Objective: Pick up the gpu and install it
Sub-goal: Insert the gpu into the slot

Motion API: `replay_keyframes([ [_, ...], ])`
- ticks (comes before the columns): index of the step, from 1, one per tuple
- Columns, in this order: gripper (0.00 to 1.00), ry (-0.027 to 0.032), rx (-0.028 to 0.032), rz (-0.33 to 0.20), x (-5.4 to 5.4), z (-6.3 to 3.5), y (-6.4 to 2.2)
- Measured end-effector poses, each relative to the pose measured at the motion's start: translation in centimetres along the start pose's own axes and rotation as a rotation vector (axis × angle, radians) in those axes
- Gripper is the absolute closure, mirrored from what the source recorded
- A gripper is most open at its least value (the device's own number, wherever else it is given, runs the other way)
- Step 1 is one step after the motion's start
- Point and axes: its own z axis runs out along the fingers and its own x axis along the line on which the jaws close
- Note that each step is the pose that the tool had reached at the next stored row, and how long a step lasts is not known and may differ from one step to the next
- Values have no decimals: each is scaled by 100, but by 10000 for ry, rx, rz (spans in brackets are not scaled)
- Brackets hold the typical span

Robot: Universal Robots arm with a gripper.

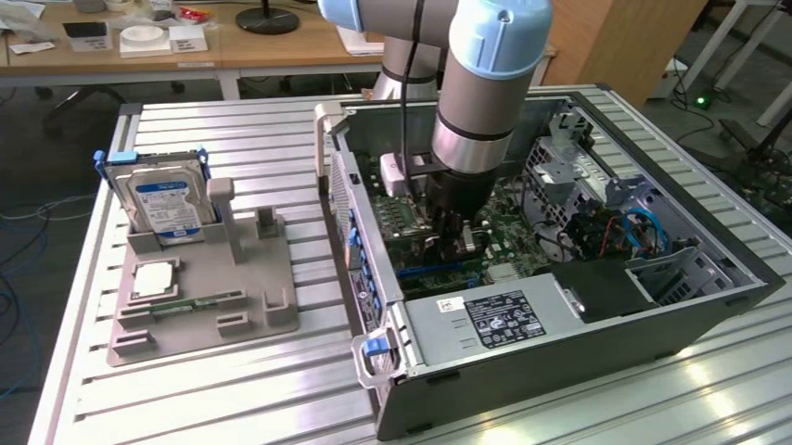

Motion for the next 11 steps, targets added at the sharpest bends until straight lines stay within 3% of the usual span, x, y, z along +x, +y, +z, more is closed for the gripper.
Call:
replay_keyframes([
  [11,72,2,0,1,0,-7,-1],
])
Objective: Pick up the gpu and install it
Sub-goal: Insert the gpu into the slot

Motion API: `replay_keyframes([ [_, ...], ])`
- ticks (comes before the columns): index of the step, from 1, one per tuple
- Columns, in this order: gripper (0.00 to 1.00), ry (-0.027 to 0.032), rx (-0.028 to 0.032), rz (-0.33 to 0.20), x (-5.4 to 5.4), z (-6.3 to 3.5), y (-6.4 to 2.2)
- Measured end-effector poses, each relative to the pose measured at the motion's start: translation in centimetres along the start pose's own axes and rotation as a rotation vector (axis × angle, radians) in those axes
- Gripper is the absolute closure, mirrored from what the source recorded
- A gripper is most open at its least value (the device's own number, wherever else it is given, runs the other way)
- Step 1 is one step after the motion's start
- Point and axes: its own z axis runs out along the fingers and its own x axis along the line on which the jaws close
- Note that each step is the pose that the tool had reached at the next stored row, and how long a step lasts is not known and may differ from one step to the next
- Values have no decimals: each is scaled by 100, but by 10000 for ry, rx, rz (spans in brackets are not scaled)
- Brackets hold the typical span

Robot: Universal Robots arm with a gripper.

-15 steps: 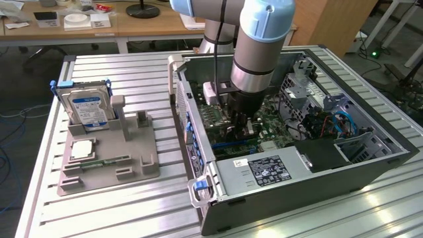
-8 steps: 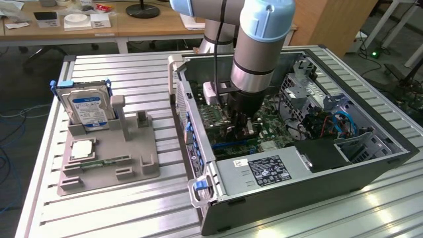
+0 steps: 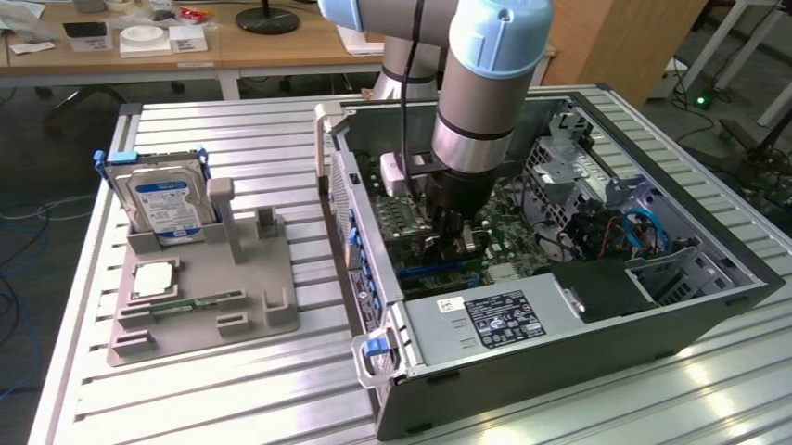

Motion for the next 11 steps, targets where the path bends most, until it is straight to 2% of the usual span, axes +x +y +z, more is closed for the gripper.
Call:
replay_keyframes([
  [11,72,19,2,10,-25,3,-5],
])
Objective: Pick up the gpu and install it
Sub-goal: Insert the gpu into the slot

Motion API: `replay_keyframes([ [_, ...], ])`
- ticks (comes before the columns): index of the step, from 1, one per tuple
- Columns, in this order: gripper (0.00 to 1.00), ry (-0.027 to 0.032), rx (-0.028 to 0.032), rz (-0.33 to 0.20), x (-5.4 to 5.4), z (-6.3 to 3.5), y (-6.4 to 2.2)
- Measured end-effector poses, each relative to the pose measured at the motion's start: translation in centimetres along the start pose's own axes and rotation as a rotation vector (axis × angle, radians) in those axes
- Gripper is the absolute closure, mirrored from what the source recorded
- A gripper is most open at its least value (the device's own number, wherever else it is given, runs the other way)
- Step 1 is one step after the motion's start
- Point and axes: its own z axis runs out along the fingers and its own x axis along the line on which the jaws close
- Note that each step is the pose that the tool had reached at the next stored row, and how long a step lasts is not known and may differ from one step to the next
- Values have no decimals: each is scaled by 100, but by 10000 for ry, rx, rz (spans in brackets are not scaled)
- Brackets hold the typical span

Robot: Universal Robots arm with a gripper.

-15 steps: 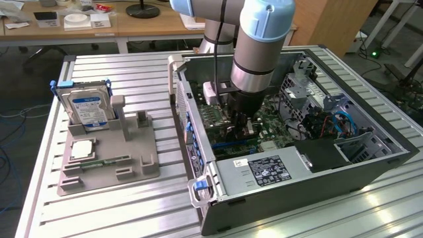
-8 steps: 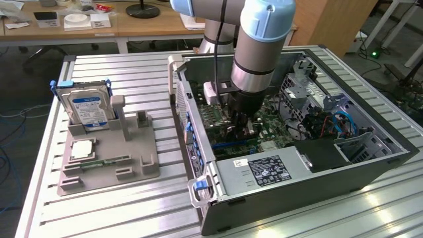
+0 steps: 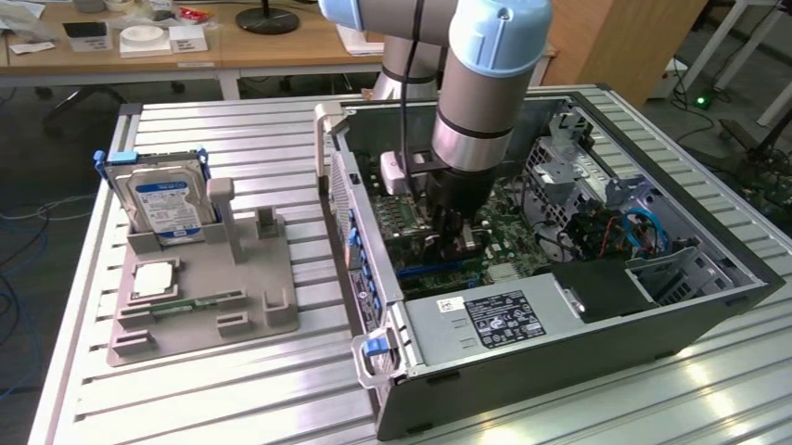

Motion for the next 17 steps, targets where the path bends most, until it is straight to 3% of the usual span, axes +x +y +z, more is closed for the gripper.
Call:
replay_keyframes([
  [17,72,3,0,49,2,11,17],
])
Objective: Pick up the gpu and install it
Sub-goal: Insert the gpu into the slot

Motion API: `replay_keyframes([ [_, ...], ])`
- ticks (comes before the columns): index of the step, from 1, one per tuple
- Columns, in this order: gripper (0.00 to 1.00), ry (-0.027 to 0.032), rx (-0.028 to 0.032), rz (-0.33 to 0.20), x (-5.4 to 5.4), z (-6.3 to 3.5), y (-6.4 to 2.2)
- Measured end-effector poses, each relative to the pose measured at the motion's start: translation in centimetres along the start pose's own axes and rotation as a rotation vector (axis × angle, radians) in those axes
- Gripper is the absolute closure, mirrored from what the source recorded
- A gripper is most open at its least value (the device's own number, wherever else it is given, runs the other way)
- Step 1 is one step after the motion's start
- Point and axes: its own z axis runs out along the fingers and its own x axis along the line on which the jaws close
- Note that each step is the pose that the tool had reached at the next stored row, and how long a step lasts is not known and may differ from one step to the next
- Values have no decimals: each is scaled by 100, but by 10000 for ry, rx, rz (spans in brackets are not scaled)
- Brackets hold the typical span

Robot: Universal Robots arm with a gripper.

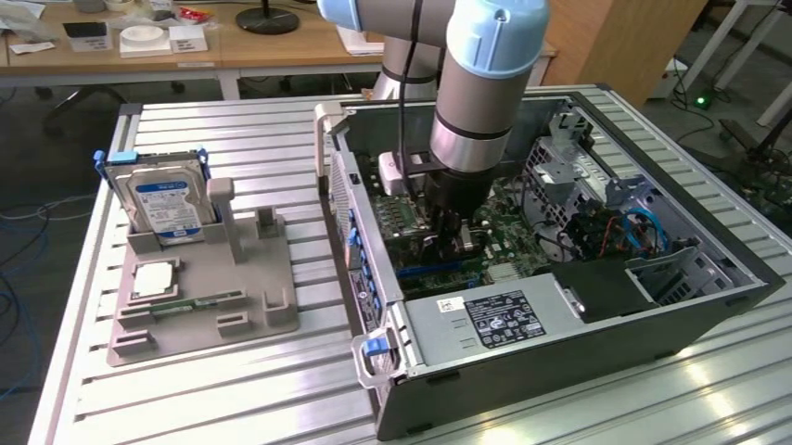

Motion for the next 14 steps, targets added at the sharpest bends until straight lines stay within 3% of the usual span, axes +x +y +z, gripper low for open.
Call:
replay_keyframes([
  [14,72,-11,0,2,13,39,1],
])
